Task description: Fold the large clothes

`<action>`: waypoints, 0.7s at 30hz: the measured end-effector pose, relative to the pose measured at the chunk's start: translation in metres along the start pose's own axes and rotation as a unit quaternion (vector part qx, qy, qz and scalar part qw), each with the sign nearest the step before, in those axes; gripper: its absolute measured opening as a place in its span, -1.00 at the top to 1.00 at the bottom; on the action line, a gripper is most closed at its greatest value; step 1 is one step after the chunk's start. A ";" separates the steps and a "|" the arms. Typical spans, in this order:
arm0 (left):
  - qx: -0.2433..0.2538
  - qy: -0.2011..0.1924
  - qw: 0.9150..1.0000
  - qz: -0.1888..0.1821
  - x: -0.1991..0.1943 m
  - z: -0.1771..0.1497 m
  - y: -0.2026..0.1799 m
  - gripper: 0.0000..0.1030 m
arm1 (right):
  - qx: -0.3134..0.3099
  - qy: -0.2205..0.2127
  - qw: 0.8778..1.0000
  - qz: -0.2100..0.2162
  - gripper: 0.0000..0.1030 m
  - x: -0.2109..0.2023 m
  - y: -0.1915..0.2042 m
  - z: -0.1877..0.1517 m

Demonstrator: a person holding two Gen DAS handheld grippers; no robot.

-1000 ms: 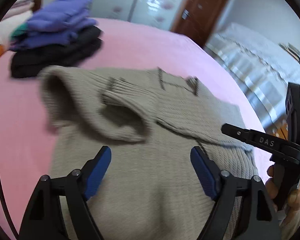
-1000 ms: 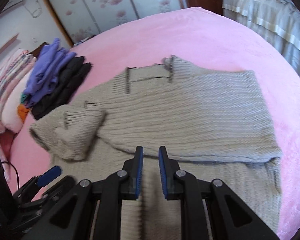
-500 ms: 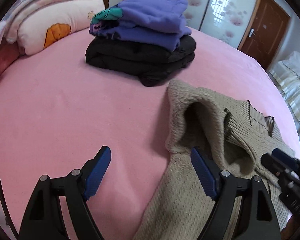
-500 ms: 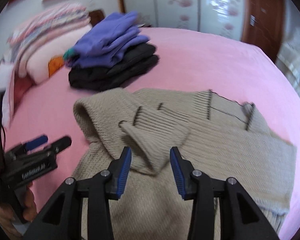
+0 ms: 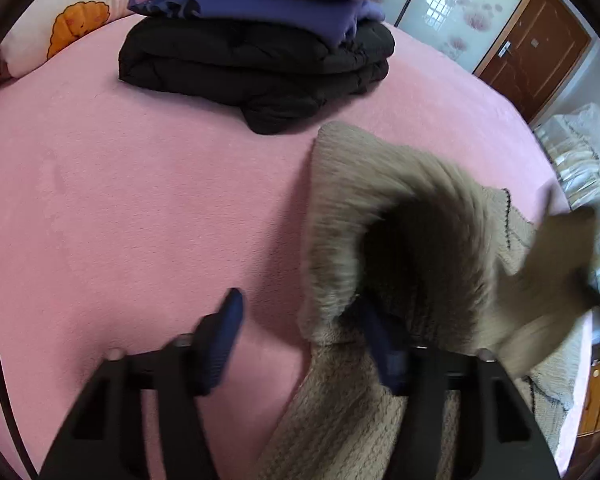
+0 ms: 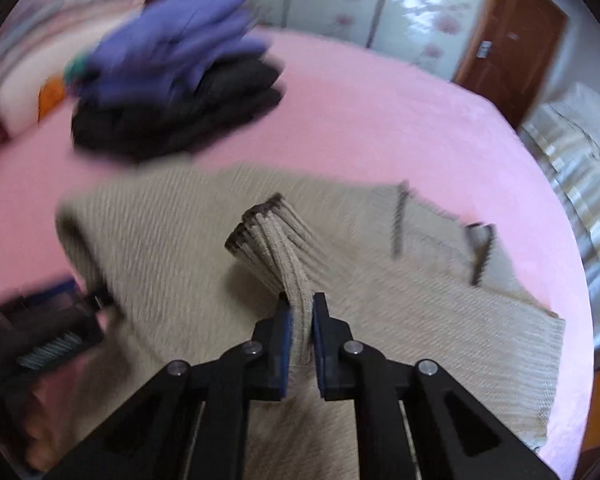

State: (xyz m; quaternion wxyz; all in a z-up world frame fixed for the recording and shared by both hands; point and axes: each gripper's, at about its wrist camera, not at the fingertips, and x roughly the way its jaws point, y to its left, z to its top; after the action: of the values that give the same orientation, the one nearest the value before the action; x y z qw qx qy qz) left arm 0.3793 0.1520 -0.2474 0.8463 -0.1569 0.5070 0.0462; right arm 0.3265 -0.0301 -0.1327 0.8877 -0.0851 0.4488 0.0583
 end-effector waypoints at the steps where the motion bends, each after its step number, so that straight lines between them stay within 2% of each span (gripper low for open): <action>1: 0.002 0.002 1.000 0.008 0.003 0.000 -0.002 0.14 | 0.025 -0.022 0.999 0.005 0.84 -0.013 -0.015 0.006; 4: 0.000 0.003 1.000 0.018 0.008 -0.004 -0.005 0.30 | 0.123 -0.089 0.988 0.025 0.85 -0.055 -0.079 0.010; 7: 0.008 -0.003 1.000 0.024 0.008 -0.010 -0.009 0.31 | 0.226 -0.120 0.967 0.019 0.85 -0.076 -0.149 -0.016; 9: 0.023 -0.001 0.999 0.028 0.010 -0.015 -0.016 0.31 | 0.269 -0.099 0.958 0.005 0.84 -0.067 -0.188 -0.047; 11: 0.031 -0.005 0.999 0.043 0.010 -0.018 -0.020 0.31 | 0.303 -0.041 0.952 0.026 0.83 -0.042 -0.214 -0.079; 13: 0.031 -0.006 0.998 0.045 0.010 -0.017 -0.022 0.31 | 0.319 0.026 0.946 0.041 0.77 -0.013 -0.226 -0.111; 14: 0.029 -0.004 0.999 0.044 0.010 -0.017 -0.022 0.30 | 0.323 0.052 0.944 0.040 0.68 -0.002 -0.228 -0.126; 15: 0.029 -0.003 0.999 0.042 0.009 -0.016 -0.021 0.29 | 0.329 0.065 0.941 0.048 0.68 0.004 -0.231 -0.138; 19: 0.033 -0.001 0.999 0.036 0.004 -0.018 -0.018 0.26 | 0.352 0.049 0.931 0.088 0.68 -0.005 -0.243 -0.157; 21: 0.033 0.000 0.999 0.025 -0.004 -0.020 -0.014 0.26 | 0.360 0.039 0.928 0.092 0.48 -0.013 -0.248 -0.157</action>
State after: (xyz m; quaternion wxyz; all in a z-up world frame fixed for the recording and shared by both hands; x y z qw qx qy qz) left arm 0.3636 0.1328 -0.2493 0.8497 -0.1161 0.5118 0.0501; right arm 0.2399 -0.3056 -0.1892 0.8310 0.2793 0.4802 -0.0287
